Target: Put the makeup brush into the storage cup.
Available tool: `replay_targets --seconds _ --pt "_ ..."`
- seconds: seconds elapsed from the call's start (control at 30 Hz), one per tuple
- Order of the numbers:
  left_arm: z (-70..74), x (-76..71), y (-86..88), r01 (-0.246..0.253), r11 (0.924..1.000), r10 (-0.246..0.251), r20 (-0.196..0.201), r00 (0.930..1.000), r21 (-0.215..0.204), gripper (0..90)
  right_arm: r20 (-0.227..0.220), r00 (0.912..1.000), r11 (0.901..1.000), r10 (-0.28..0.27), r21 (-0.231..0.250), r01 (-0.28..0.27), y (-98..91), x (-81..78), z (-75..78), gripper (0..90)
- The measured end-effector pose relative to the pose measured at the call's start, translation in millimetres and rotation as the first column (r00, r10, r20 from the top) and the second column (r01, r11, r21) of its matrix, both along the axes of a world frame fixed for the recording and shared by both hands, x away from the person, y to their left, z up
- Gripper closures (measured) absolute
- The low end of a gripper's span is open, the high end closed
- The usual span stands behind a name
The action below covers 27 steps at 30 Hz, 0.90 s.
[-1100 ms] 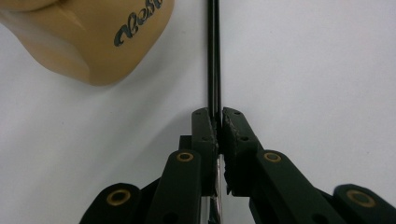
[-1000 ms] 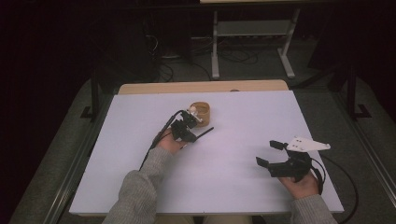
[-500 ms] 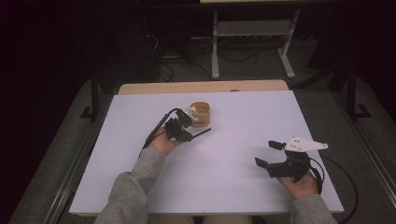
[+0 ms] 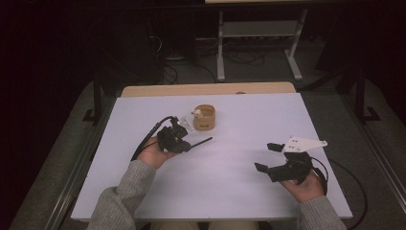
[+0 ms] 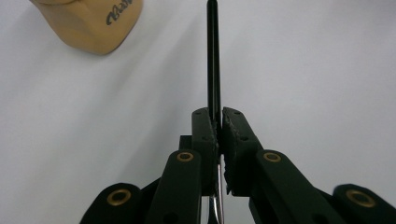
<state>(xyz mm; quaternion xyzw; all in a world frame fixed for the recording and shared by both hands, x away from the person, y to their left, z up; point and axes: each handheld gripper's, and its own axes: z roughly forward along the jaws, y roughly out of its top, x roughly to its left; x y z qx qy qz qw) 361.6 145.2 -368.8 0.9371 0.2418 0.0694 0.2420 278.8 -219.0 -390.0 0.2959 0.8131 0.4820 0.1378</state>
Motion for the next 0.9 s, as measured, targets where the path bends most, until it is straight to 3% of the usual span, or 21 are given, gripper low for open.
replay_targets --seconds 0.27,0.47,0.9 --pt "10.8 -13.2 12.9 0.024 0.9987 -0.023 0.012 0.9997 -0.044 84.0 -0.002 0.9985 0.9978 0.054 -0.038 -0.054 12.5 5.7 18.4 15.5" --pt "15.4 -20.6 21.0 0.04 0.9979 -0.04 0.021 0.999 -0.05 84.0 -0.002 0.995 0.9929 0.1 -0.065 -0.1 23.0 13.1 34.4 17.6" --pt "21.8 -37.2 32.4 0.086 0.993 -0.084 0.019 0.9962 -0.081 84.0 -0.013 0.9812 0.9754 0.193 -0.107 -0.193 50.9 23.1 45.3 22.4"
